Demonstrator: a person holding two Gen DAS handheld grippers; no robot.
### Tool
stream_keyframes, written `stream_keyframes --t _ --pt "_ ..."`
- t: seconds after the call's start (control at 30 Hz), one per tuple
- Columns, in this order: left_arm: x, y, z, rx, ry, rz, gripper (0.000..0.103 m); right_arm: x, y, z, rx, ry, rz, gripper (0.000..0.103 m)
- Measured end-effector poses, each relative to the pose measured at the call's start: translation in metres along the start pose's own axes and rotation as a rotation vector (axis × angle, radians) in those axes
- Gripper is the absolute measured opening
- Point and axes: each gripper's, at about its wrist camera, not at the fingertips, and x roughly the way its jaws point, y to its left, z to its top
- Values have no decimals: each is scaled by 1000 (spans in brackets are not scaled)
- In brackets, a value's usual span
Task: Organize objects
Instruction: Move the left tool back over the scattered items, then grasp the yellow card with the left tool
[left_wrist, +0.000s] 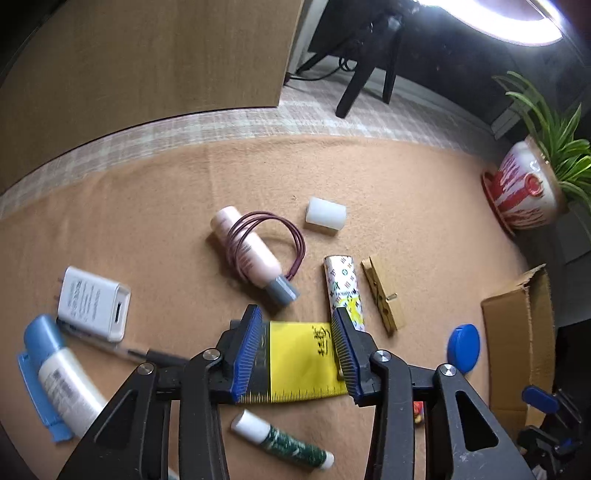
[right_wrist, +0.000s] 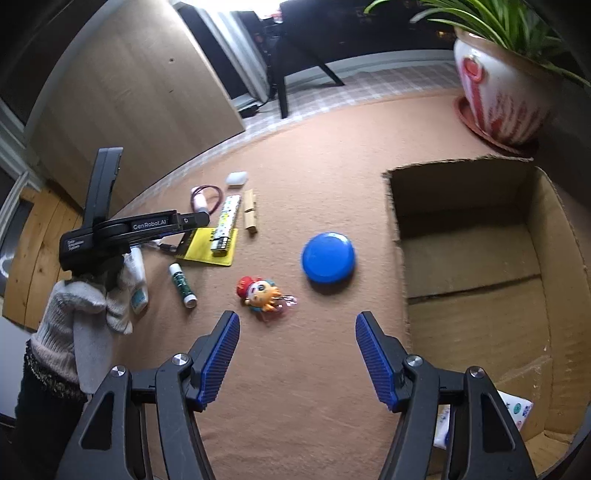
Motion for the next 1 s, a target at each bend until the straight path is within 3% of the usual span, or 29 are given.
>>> stream_keyframes --t 0.27,0.43,0.67,1.0 --pt "19 -5 11 49 44 1 42 -2 -13 1 27 -1 -9 62" --pt "20 -9 5 120 60 -13 33 -1 -12 1 30 3 -9 62" --pt "14 -25 -25 223 95 -47 30 5 -6 -1 17 16 -4 62" --pt "-1 -42 -82 233 94 -112 29 12 8 -9 -7 42 23 62"
